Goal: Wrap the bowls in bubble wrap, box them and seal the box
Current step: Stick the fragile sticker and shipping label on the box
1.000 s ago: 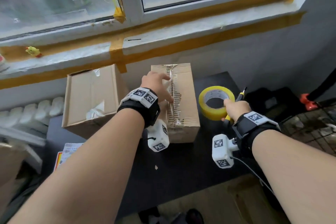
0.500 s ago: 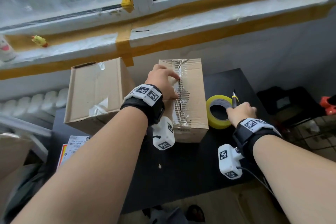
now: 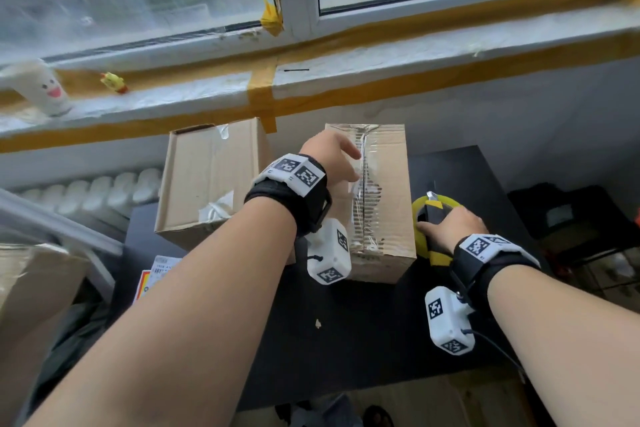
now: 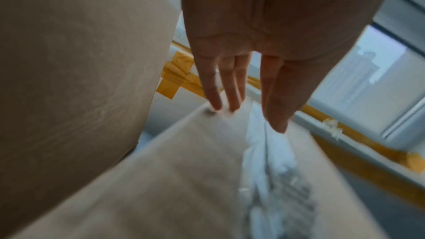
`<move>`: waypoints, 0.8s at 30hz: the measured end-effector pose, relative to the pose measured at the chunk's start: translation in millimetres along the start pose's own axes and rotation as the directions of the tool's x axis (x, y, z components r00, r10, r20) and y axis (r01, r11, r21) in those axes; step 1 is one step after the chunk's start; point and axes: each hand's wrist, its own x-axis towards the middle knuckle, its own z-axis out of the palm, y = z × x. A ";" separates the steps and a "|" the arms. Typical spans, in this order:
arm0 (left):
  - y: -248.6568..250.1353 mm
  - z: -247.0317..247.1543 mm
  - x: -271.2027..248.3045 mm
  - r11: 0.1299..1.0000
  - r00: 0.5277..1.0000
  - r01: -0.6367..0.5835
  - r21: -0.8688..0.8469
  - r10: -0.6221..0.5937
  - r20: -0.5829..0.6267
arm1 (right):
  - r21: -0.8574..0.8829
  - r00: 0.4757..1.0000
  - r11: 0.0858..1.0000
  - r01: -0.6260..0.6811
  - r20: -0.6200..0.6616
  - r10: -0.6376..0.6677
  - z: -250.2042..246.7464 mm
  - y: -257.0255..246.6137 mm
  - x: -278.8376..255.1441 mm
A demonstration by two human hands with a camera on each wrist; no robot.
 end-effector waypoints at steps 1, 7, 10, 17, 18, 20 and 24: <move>1.1 -8.9 -1.8 0.999 1.000 0.013 -0.031 -0.013 -0.018 | 0.005 0.999 1.000 -0.011 -0.036 0.011 -3.9 -4.8 -2.0; -27.2 -65.6 -21.0 0.927 0.928 0.293 0.236 -0.217 -0.302 | 0.074 0.982 0.991 0.110 -0.165 -0.096 -44.5 -54.0 -16.3; -51.5 -72.7 -31.2 0.863 0.907 0.413 0.291 -0.361 -0.217 | 0.086 0.967 0.976 0.202 -0.173 -0.185 -60.7 -83.7 -29.3; -98.8 -83.3 -51.6 0.822 0.823 0.558 0.113 -0.532 -0.199 | 0.108 0.910 0.913 0.394 -0.186 -0.370 -63.7 -139.1 -69.6; -102.4 -87.6 -54.7 0.817 0.816 0.570 0.091 -0.549 -0.181 | 0.137 0.903 0.899 0.416 -0.179 -0.390 -61.0 -143.2 -73.9; -111.3 -94.1 -58.2 0.818 0.808 0.575 0.029 -0.562 -0.178 | 0.195 0.898 0.877 0.438 -0.145 -0.416 -54.2 -150.4 -81.6; -134.8 -110.7 -73.3 0.784 0.759 0.585 -0.207 -0.619 -0.199 | 0.478 0.870 0.813 0.334 0.175 -0.460 -35.0 -172.4 -103.3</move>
